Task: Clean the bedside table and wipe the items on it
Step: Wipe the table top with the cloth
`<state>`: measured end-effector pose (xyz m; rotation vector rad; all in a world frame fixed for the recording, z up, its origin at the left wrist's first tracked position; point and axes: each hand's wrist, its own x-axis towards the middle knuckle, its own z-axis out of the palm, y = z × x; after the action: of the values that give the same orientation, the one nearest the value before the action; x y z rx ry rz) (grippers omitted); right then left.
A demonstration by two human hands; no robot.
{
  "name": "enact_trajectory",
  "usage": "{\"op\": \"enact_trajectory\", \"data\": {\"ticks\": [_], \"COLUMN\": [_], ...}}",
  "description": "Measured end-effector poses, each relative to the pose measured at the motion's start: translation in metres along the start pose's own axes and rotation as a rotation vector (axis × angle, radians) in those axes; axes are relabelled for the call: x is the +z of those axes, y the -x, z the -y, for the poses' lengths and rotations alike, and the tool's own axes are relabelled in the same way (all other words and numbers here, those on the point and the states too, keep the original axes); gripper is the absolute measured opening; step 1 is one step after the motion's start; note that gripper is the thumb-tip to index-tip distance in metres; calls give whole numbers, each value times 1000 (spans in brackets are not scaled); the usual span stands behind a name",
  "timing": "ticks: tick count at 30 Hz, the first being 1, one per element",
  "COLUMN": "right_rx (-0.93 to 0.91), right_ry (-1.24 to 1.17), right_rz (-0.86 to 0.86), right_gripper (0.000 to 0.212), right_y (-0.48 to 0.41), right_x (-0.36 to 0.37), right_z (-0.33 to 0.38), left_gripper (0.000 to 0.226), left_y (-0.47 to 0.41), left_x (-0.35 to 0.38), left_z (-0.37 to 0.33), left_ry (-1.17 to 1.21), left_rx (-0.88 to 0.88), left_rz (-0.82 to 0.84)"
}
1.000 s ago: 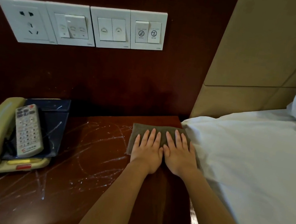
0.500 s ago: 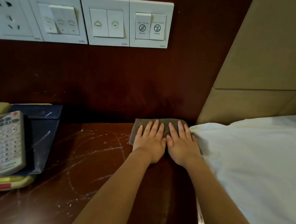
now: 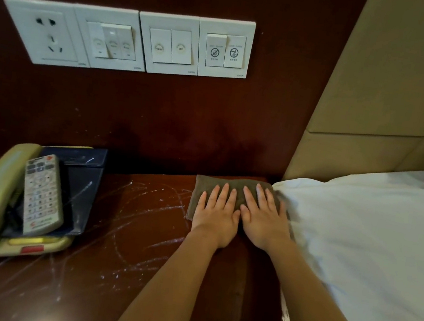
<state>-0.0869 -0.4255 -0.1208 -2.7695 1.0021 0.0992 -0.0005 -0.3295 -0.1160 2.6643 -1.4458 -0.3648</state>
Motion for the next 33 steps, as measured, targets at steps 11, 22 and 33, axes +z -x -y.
{"op": "enact_trajectory", "data": {"ticks": [11, 22, 33], "right_rx": [-4, 8, 5], "right_ry": [28, 19, -6], "right_rz": [17, 29, 30], "right_gripper": [53, 93, 93], "right_y": [121, 230, 264], "right_x": [15, 35, 41], "right_z": [16, 29, 36], "left_gripper": [56, 76, 57], "left_y": [118, 227, 259], "left_x": [19, 38, 44], "left_z": [-15, -31, -31], "left_ry": [5, -8, 14], "left_rx": [3, 6, 20], "left_rz": [45, 86, 87]}}
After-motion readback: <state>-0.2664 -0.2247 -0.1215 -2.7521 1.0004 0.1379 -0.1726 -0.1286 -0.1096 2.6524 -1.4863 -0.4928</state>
